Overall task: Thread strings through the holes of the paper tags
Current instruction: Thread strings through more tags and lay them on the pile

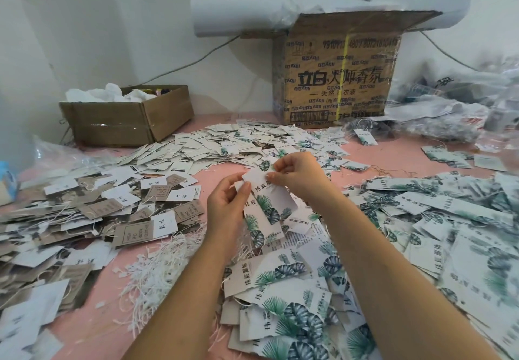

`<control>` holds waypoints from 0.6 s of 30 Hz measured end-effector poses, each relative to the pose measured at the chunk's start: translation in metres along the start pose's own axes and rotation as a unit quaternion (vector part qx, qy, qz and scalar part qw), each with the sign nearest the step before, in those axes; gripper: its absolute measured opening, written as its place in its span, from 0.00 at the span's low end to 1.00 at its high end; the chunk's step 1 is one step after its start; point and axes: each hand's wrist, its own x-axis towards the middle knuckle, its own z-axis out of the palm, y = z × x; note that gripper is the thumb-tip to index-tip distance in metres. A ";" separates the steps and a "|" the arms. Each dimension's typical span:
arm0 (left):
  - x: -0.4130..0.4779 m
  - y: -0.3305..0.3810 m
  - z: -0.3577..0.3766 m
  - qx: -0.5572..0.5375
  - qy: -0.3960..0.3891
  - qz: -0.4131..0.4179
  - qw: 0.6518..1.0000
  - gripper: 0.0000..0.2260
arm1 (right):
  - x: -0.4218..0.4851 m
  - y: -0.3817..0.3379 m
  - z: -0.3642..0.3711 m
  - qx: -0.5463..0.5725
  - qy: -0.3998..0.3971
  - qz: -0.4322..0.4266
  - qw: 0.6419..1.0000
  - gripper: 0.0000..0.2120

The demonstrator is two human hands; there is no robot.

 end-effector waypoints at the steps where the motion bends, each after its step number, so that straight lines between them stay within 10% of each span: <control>1: 0.001 0.000 0.000 0.003 -0.001 -0.004 1.000 0.08 | 0.000 -0.001 0.000 -0.002 -0.001 -0.007 1.000 0.06; 18: 0.005 -0.003 -0.003 0.022 0.042 0.000 0.999 0.04 | 0.001 0.004 -0.005 -0.071 -0.038 -0.013 0.997 0.09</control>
